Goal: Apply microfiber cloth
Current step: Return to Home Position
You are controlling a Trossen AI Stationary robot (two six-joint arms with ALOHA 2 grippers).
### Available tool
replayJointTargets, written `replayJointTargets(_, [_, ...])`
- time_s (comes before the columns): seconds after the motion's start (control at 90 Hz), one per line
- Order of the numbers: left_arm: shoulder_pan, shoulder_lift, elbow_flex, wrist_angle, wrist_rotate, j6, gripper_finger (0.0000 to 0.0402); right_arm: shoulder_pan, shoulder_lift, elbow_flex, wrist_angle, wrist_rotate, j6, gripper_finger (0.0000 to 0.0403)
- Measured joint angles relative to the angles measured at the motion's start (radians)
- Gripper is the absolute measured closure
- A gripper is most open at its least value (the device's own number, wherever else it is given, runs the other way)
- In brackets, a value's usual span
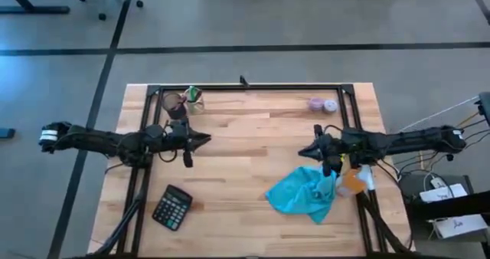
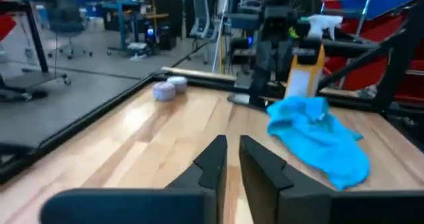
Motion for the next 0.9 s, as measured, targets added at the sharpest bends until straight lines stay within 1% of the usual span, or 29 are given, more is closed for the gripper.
replayJointTargets(0.078, [0.000,-0.040,-0.017,0.002,-0.009,-0.002,0.0397,0.000,-0.051,-0.012,0.002,0.005,-0.013,0.0403])
replayJointTargets(0.278, [0.000,-0.137,-0.082,-0.003,-0.053,-0.010,0.0400,0.001,-0.168,-0.071,-0.005,0.068,-0.042,0.0403])
replayJointTargets(0.356, [-0.001,-0.173,-0.108,0.036,-0.084,-0.011,0.0401,0.001,-0.213,-0.088,-0.007,0.081,-0.042,0.0403])
replayJointTargets(0.456, [-0.001,-0.236,-0.159,0.078,-0.087,0.008,0.0401,0.008,-0.242,-0.093,-0.016,0.104,-0.037,0.0403])
replayJointTargets(0.644, [-0.003,-0.318,-0.159,-0.015,-0.086,0.036,0.0401,0.025,-0.265,-0.091,-0.060,0.105,-0.048,0.0403])
replayJointTargets(0.8, [-0.003,-0.370,-0.159,-0.118,-0.086,0.038,0.0401,0.040,-0.316,-0.103,-0.070,0.105,-0.054,0.0403])
replayJointTargets(0.9, [-0.010,-0.415,-0.159,-0.156,-0.086,0.053,0.0401,0.055,-0.360,-0.116,-0.068,0.105,-0.068,0.0403])
